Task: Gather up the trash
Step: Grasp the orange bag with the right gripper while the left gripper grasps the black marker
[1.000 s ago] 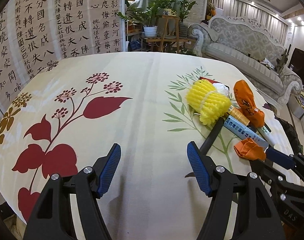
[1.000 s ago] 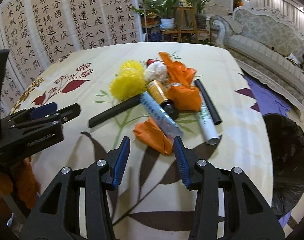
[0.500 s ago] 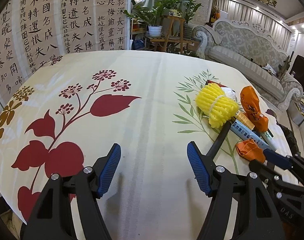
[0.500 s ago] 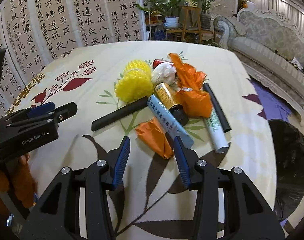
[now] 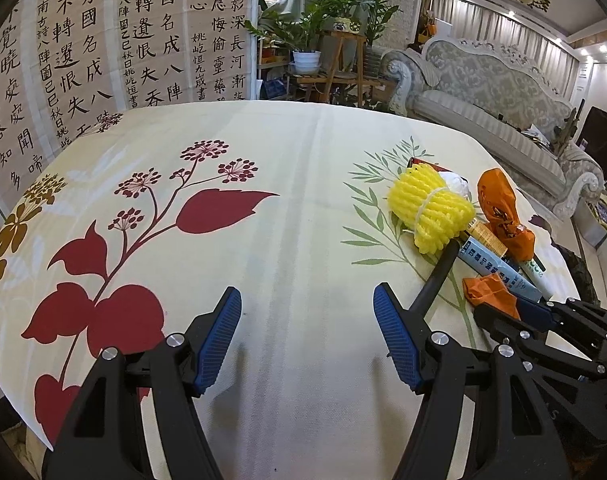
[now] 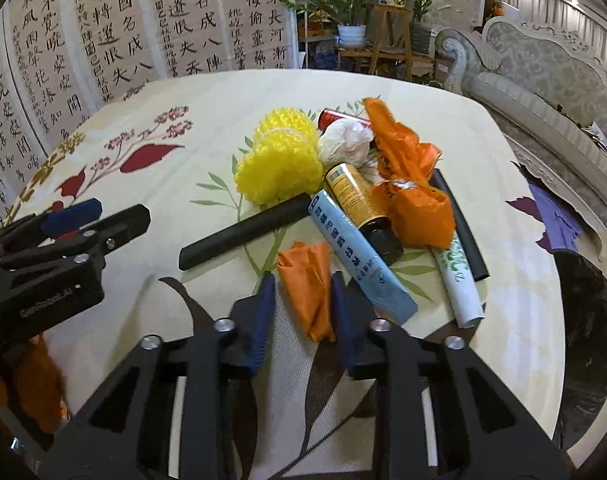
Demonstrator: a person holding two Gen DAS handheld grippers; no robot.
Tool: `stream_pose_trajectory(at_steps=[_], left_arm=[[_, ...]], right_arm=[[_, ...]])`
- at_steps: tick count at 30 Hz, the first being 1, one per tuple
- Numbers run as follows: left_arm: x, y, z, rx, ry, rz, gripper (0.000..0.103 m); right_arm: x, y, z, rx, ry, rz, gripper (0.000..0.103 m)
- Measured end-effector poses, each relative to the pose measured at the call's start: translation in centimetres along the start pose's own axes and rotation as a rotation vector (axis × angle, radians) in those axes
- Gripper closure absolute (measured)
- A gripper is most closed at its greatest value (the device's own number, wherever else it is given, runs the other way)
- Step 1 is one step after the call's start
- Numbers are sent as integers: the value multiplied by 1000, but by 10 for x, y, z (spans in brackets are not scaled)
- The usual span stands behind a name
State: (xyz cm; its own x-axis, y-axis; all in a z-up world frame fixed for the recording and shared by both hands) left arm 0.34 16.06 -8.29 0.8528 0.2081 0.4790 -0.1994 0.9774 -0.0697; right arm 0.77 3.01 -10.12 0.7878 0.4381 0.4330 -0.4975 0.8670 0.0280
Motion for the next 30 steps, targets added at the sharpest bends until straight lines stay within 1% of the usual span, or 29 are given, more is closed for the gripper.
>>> stream_pose_trajectory(at_steps=[5,8,14,20,22,24,26,27,28,30], left_arm=[[1,-2,0,0,-3,-9,36],[2,-7,0,-7,-4,-20,36],[5,-27,-1,-28,-7,-71,36],[12,-51,-10,-42,4,-127,37],[14,-57,-14,-48,16,-144,40],[17,-62,-20,-55,33,-157,46],[18,-66,-26,-61,57,-169,59],[18,-68,-28,-64,70,-175,61],[17,-70,-31,-76,85,-185,68],[14,-74,-30,-75,85,-201,70]], right_arm=[[-2,-2,9,3,-27,-8,79],[-3,-10,22,3,-60,-31,79],[-8,-39,43,-27,-108,-97,79],[-15,-71,46,-60,-116,-172,79],[-18,-82,46,-69,-119,-193,79],[-19,-89,46,-71,-120,-205,79],[-20,-94,45,-71,-122,-217,79],[-21,-96,44,-71,-123,-221,79],[-22,-98,44,-68,-124,-225,79],[-22,-102,44,-66,-125,-231,79]])
Point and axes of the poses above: each gripper's, at about its wrist camera, not at the fingertips, and z roughly against the way its jaws point, y to its left, x to its top, the point moved 4 cm from there along -z, roughly the way its jaws point, and after that the axes turned 15 degrees about y, right-handed, at the moved point
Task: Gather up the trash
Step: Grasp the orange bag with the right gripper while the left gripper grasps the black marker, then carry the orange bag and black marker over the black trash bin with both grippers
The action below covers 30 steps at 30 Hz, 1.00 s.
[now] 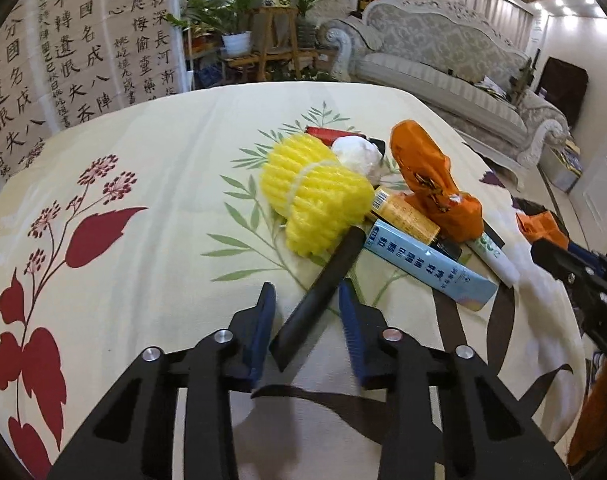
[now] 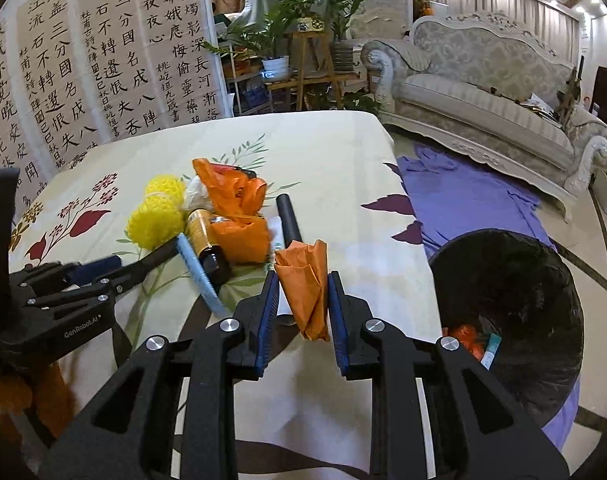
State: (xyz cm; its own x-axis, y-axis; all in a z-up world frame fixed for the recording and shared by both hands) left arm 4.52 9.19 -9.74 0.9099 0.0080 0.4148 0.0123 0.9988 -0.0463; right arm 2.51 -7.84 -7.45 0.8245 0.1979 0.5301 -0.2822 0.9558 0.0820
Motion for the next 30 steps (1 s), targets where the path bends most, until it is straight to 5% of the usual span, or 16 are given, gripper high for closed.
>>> stream_pose_trajectory(at_steps=[7,30], left_arm=[[-7,-11,2,-5,-9,-68,91],[-10,-60,56,-124,-161,-116,91]], right_arm=[[-1,-6,-4,10,3,-17,79],[-13,-40,27,-58,-59,-85,79]])
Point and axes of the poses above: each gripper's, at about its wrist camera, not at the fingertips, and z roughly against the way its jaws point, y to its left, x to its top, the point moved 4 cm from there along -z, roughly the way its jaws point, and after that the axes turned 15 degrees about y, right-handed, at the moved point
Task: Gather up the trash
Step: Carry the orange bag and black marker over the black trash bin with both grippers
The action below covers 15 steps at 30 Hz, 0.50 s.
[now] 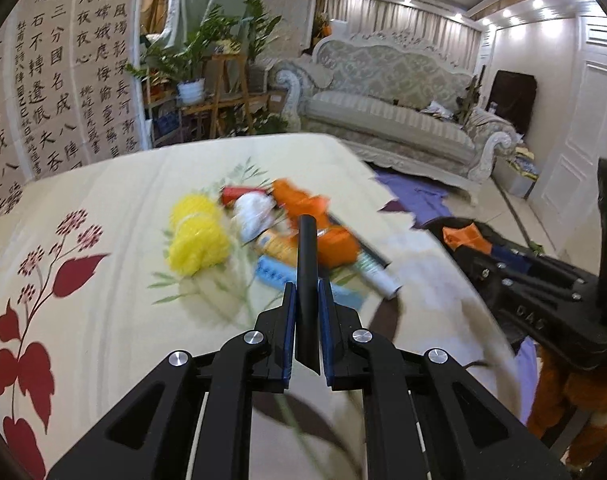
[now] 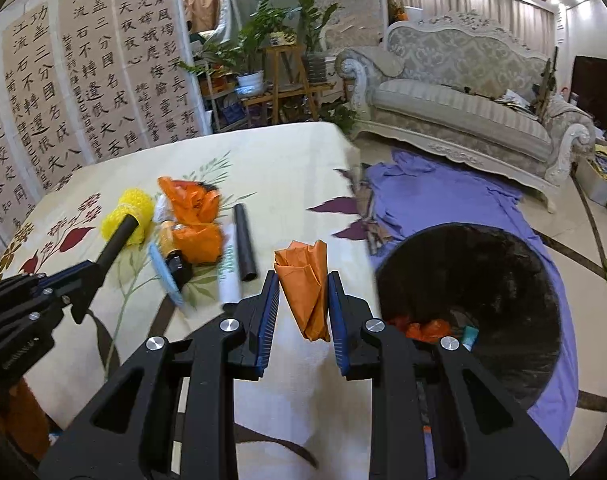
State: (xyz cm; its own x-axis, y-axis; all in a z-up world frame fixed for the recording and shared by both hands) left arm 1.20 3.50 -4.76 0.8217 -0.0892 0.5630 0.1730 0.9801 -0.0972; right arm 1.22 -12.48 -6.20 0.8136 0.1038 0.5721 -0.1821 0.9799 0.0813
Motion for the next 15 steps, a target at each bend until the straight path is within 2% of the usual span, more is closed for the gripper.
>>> stream_pose_trajectory(at_steps=[15], left_arm=[[51,-93,-35,-105,-47,-164,91]], right_arm=[[0,-96,17,-144,-55,-163,79]])
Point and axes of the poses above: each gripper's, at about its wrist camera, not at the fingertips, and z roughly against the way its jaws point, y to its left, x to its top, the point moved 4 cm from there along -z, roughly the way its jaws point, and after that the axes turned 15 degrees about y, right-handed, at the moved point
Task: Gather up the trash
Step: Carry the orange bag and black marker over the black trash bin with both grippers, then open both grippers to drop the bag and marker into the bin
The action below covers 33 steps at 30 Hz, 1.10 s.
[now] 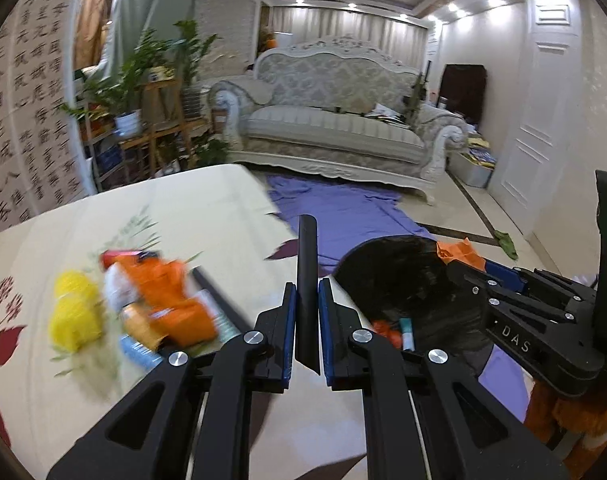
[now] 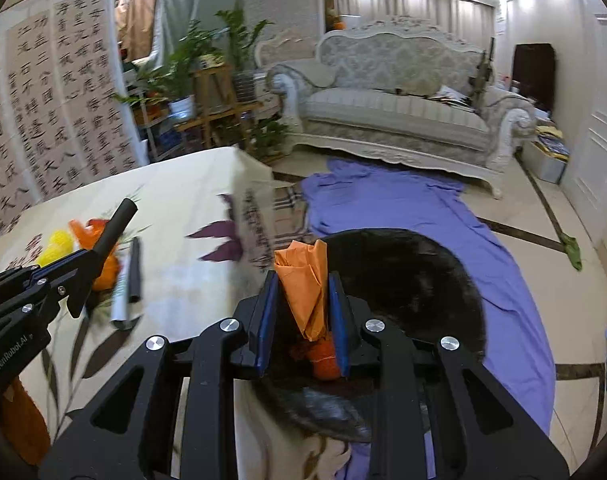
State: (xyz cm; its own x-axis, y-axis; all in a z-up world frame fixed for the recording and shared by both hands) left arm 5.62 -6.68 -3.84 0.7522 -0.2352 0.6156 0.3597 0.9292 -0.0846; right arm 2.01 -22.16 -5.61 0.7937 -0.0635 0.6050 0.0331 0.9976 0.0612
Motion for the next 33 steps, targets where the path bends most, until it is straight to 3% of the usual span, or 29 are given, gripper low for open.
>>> stream_pose_trajectory(at_steps=[8,21,23,25,30,33], left_arm=[[14,-38,-34,-13,29,-71,91],[31,-64,-80,5,98,-131,89],[31,-66,-85,9,111,-133,72],[29,-65,-84,8,111,-131,62],[28,-57,-79,18,100,-104,49],[29,-54,-76,27,94,-91,42]], right_arm=[[8,-32,-14,-27,-8,-40,79],[20,-65,-41,-28,4,-100,76],[20,-70,-42,-30,3,-119,68],[19,-76,-42,-32,-1,-138,64],[16,-84,-41,-39,0,-165,63],[14,-85,-37,-39,-1,-173,56]])
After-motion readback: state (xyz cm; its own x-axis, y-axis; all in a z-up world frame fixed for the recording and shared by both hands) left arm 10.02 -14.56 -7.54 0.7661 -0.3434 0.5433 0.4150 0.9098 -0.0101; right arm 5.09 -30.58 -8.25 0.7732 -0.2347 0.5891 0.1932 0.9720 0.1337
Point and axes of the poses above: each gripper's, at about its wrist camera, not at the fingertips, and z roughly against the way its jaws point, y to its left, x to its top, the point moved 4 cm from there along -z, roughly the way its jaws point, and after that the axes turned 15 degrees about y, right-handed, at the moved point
